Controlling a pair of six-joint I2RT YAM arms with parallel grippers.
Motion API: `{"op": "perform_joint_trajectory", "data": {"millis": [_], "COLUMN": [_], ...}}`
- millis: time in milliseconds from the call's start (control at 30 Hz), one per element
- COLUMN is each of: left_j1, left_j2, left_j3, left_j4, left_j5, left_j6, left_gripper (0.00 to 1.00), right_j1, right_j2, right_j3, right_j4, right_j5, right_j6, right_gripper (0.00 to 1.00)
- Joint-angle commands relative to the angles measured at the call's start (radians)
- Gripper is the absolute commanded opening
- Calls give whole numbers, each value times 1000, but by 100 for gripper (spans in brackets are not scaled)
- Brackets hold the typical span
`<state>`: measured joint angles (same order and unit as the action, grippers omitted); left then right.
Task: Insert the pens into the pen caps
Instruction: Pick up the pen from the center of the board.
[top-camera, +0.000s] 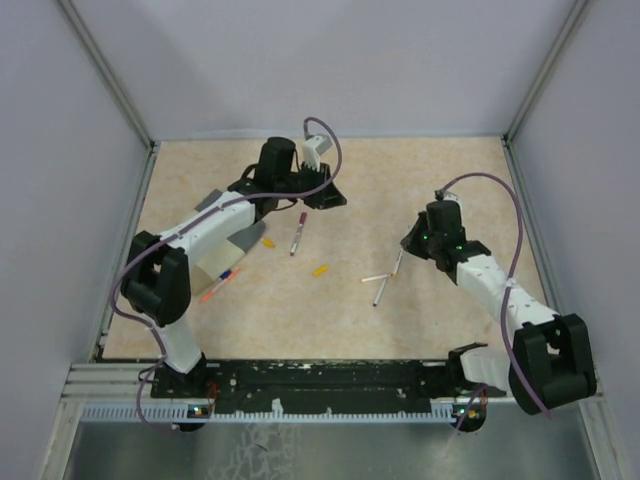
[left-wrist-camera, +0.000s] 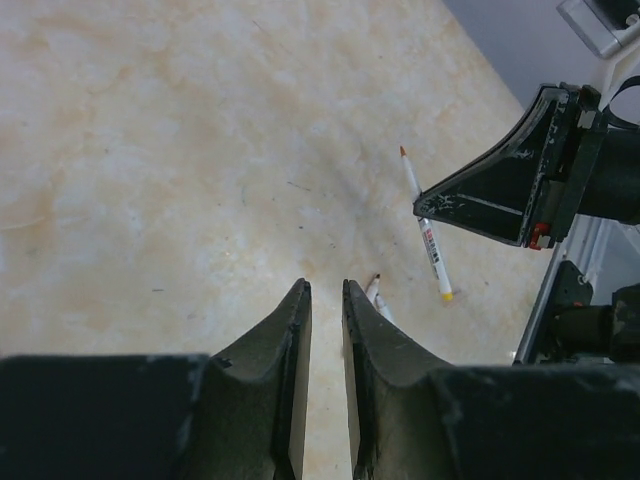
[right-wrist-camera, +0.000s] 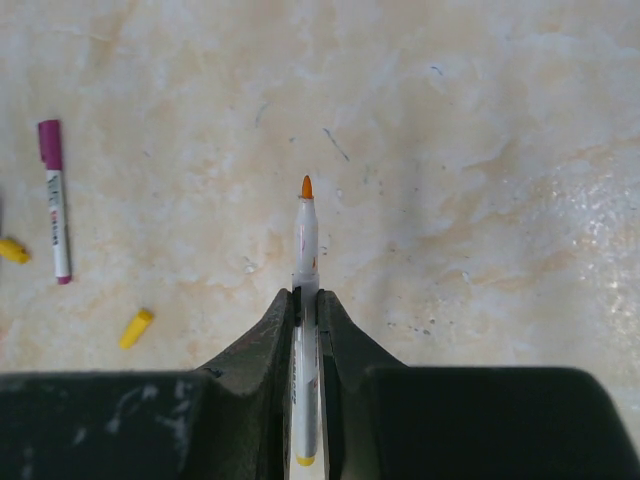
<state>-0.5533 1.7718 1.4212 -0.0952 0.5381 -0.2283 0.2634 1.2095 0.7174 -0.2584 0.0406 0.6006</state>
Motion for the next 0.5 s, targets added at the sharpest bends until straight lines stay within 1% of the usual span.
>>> {"op": "perform_joint_trajectory", "data": {"millis": [0,200,367,467], "left_j1": [-17,-49,-82,-101], "left_j2": [20,-35,-55,-76], "left_j3": [-20,-127,-139,-144], "left_j4": [85,205,227,220], "left_j5": [90,140,165,146], "left_j6": [-48,-82,-83,-61], "left_gripper": [24,27,28,30], "right_j1": [-9,-9,-9,-9], "right_j2": [-74,-144,-178,-190], "right_j3": [-18,-70,-109,-124], "right_j4": [121,239,352,404], "right_j5": [-93,-143,-174,-174], "right_j6": [63,156,227,261], "right_gripper": [9,9,9,9]}}
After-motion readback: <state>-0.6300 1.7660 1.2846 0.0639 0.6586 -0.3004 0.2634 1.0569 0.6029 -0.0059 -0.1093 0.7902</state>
